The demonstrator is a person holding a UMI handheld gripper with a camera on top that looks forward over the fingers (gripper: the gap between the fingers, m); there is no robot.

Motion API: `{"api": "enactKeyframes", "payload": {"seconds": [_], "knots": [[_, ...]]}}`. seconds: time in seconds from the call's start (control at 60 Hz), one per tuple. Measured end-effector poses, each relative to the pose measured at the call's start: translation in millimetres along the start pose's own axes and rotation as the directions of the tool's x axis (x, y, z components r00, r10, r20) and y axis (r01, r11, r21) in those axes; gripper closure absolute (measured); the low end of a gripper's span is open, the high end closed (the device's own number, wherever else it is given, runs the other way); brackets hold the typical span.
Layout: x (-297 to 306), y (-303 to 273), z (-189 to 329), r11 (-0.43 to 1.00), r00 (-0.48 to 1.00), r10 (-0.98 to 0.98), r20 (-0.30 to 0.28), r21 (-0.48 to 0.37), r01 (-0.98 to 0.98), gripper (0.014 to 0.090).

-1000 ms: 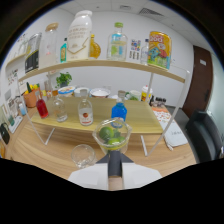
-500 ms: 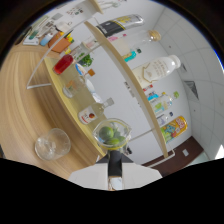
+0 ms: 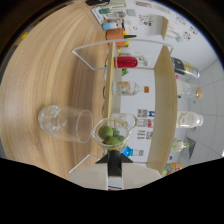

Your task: Make me a cup of Mojito.

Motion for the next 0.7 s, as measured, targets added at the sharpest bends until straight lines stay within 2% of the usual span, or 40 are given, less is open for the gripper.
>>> {"api": "enactKeyframes", "payload": {"seconds": [0.233,0.383,0.5,0.567,0.7], "knots": [[1,-7,-2,0.996,0.997,0.075,-0.003,0.043,-0.075,0.0893],[24,4,-12,0.926,0.927,0.376,0.016,0.033,-0.376,0.0891],[45,25,-25,0.722,0.722,0.691,0.035,0.017,-0.692,0.0891],[47,35,-34,0.538,0.536,0.840,0.091,0.000,-0.843,0.0890],[21,72,-35,0.229,0.217,0.969,0.114,-0.100,-0.968,0.0891]]}}
